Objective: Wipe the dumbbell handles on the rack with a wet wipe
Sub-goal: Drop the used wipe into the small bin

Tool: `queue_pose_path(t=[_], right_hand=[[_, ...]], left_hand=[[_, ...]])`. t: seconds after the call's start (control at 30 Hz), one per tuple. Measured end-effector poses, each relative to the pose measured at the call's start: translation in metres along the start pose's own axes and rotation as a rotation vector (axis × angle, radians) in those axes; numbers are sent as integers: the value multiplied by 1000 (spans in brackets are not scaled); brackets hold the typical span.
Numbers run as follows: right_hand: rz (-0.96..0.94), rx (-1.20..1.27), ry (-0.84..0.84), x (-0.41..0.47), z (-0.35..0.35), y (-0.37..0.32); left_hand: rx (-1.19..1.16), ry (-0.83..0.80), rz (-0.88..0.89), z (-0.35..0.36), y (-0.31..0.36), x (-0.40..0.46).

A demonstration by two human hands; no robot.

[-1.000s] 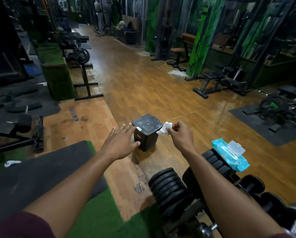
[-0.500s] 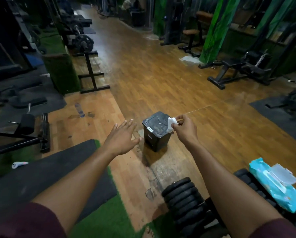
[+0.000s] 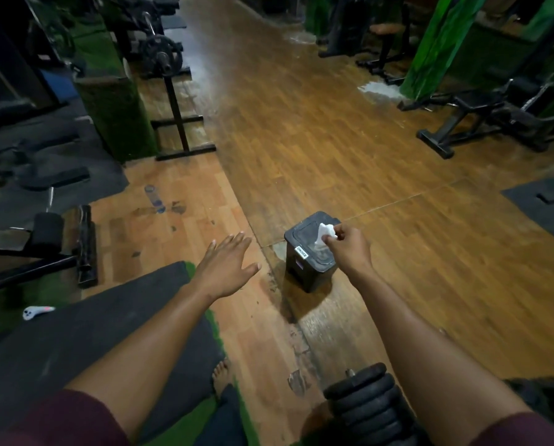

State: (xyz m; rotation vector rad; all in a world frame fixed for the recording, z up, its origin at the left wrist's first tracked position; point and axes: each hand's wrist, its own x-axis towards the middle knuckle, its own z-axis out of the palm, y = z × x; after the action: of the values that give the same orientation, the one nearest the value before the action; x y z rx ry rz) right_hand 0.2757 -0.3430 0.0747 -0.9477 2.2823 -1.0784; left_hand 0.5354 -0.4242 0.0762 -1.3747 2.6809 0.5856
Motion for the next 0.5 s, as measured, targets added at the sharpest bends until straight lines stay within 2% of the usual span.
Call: queue_pose_path(t=[0.33, 0.5], right_hand=[[127, 22, 94, 88, 68, -39], [212, 1, 171, 119, 75, -31]], left_hand=[[-7, -104, 124, -36, -64, 132], [2, -135, 199, -39, -72, 192]])
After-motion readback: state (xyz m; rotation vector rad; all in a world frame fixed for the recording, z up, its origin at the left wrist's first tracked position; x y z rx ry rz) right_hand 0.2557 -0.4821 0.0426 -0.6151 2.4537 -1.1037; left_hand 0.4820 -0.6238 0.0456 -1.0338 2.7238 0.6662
